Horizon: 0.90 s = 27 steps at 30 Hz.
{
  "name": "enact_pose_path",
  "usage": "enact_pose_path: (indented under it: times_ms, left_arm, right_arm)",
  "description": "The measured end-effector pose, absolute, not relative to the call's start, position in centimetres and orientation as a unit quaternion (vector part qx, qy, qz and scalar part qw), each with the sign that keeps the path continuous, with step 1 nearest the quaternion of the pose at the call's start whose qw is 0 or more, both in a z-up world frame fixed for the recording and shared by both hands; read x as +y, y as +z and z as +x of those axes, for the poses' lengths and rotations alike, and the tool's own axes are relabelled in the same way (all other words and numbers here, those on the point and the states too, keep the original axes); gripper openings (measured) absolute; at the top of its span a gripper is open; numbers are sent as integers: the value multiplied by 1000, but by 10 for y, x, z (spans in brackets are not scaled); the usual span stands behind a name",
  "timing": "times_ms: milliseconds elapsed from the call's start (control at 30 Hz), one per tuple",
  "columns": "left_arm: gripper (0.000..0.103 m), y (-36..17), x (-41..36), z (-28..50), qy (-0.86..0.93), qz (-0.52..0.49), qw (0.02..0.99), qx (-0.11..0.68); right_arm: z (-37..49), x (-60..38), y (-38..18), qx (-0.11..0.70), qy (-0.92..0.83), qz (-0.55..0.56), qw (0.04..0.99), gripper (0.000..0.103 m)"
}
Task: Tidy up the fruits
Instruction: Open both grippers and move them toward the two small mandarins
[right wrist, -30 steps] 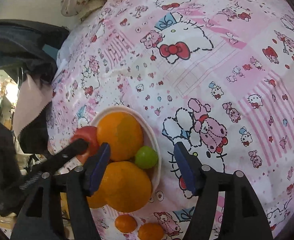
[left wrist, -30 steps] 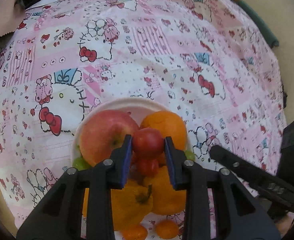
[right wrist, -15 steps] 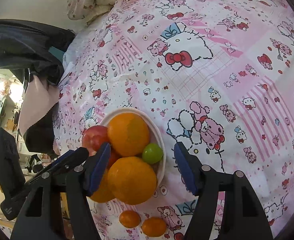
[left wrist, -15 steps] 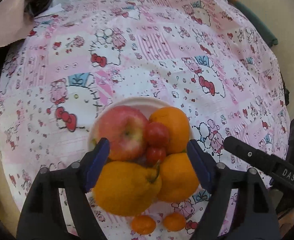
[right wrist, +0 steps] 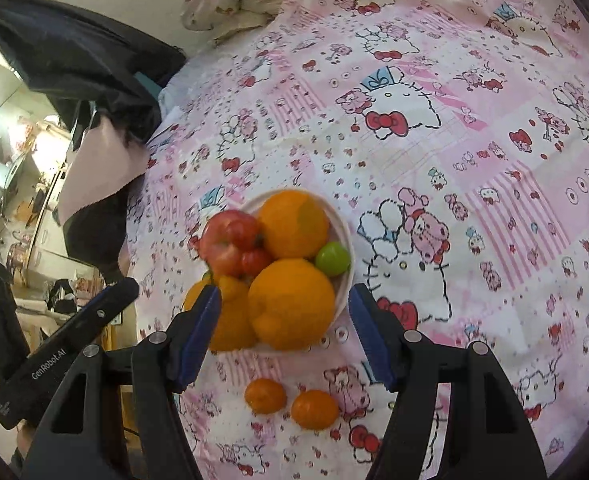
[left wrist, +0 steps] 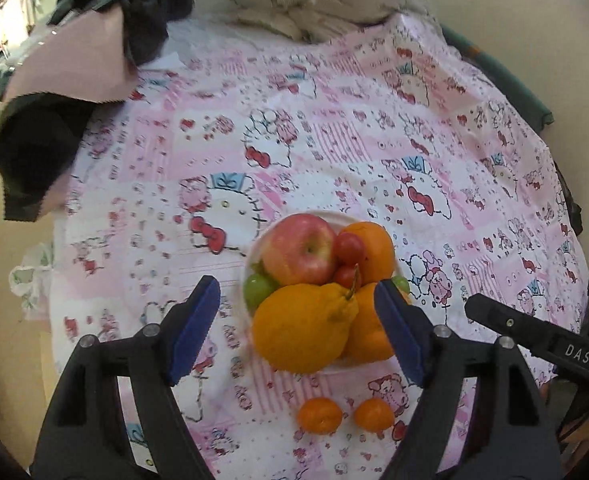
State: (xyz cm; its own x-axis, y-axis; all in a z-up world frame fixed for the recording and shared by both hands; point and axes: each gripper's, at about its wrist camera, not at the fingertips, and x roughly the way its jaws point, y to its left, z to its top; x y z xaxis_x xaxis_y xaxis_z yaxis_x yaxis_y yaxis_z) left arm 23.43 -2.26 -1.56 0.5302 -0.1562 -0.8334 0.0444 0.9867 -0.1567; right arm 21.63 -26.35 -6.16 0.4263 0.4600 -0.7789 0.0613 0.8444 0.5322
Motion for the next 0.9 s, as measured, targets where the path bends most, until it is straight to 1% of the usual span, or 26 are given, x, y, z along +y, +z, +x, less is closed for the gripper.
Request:
enact_pose_path:
  times_ms: [233,400,500,733,900]
  left_arm:
    - [77,-10,-11,186,-44,-56,894,443]
    - [77,-12,-5,153,-25,-60,907,415]
    - [77,-15,-4,143,-21,-62,906,417]
    - [77,-21,-2,132,-21,-74,901,428]
    - [77,-35,-11,132,-22,-65,887,456]
  right_arm:
    - [187,-253,-54,514,138,232,814,69]
    - [165,-249,-59,521,141,239,807,69]
    - [151,-246,-60,521,137,235,809,70]
    - [125,-241,-61,514,128,210,821,80]
    - [111,-240,-66,513,120,187,829,88]
